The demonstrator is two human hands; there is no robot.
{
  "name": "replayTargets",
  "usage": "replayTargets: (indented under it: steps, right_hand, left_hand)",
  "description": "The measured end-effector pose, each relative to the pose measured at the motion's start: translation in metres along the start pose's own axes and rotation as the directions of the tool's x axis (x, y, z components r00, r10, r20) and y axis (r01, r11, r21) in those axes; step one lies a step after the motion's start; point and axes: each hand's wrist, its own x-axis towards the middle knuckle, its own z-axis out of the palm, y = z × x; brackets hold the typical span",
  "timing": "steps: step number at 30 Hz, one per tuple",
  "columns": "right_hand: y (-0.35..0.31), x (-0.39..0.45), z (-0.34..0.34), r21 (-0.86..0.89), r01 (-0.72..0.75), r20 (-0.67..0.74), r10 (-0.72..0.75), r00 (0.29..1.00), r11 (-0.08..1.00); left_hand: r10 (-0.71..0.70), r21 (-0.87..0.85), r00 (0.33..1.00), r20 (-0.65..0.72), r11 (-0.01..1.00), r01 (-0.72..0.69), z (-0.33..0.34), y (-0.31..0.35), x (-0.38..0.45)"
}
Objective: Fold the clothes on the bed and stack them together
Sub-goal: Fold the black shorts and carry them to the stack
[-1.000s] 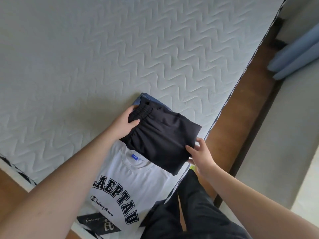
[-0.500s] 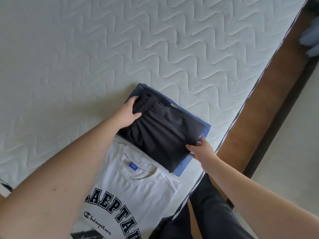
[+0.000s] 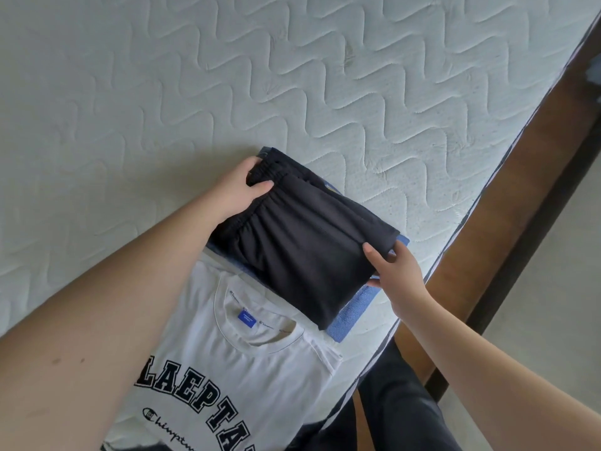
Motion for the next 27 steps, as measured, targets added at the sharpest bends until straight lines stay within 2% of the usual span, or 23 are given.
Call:
replayTargets:
  steps: [3,6,7,8,9,11,12,13,14,16,19,21,24,27]
  right_hand:
    - [-0.002,0.009,0.002,-0.269,-0.011,-0.077,-0.011,0.997,0.963]
    - [-0.004,0.009,0.003,-0.479,-0.035,-0.145,-0.04,0.989,0.877]
    - [-0.005,0.006,0.001,-0.516,-0.037,-0.179,-0.066,0.982,0.856]
    - [-0.005,0.002,0.0,-0.55,-0.025,-0.219,-0.116,0.969,0.835]
    - [-0.005,-0.003,-0.001,-0.577,0.014,-0.254,-0.196,0.947,0.817]
    - [-0.004,-0.014,0.003,-0.634,0.208,-0.247,-0.451,0.858,0.744]
    - [-0.006,-0.018,0.009,-0.671,0.323,-0.198,-0.581,0.79,0.668]
    - [-0.007,-0.021,0.017,-0.703,0.409,-0.134,-0.673,0.727,0.582]
    - [-0.008,-0.022,0.028,-0.724,0.467,-0.071,-0.728,0.682,0.508]
    - [-0.013,-0.017,0.052,-0.757,0.521,0.041,-0.768,0.639,0.393]
    - [-0.021,0.0,0.087,-0.826,0.515,0.18,-0.757,0.628,0.23]
    - [-0.022,0.018,0.102,-0.865,0.468,0.223,-0.694,0.685,0.183]
    - [-0.007,0.042,0.111,-0.927,0.354,0.214,-0.594,0.776,0.128]
    - [0.006,0.05,0.107,-0.951,0.298,0.196,-0.588,0.785,0.08]
  left_hand:
    - [0.011,0.086,0.999,-0.046,0.996,-0.007,0.012,-0.005,0.004]
    - [-0.037,0.259,0.994,-0.106,0.964,0.063,0.022,0.0,0.004]
    - [-0.011,0.348,0.987,-0.158,0.935,0.066,0.022,0.003,0.001]
    - [0.084,0.451,0.969,-0.234,0.892,0.031,0.023,0.006,-0.004]
    - [0.247,0.557,0.921,-0.3,0.83,-0.041,0.023,0.008,-0.01]
    - [0.605,0.711,0.739,-0.298,0.657,-0.251,0.028,0.011,-0.023]
    - [0.73,0.751,0.645,-0.227,0.553,-0.361,0.033,0.01,-0.028]
    - [0.803,0.778,0.58,-0.138,0.45,-0.438,0.038,0.007,-0.031]
    - [0.829,0.807,0.558,-0.051,0.363,-0.466,0.043,0.003,-0.033]
    - [0.781,0.878,0.622,0.055,0.259,-0.403,0.052,-0.008,-0.029]
    - [0.688,0.911,0.723,0.065,0.255,-0.324,0.06,-0.018,-0.011]
    - [0.681,0.911,0.728,0.081,0.246,-0.331,0.066,-0.025,0.004]
    - [0.699,0.899,0.712,0.064,0.27,-0.345,0.073,-0.044,0.018]
    - [0.713,0.885,0.7,0.038,0.302,-0.355,0.077,-0.055,0.023]
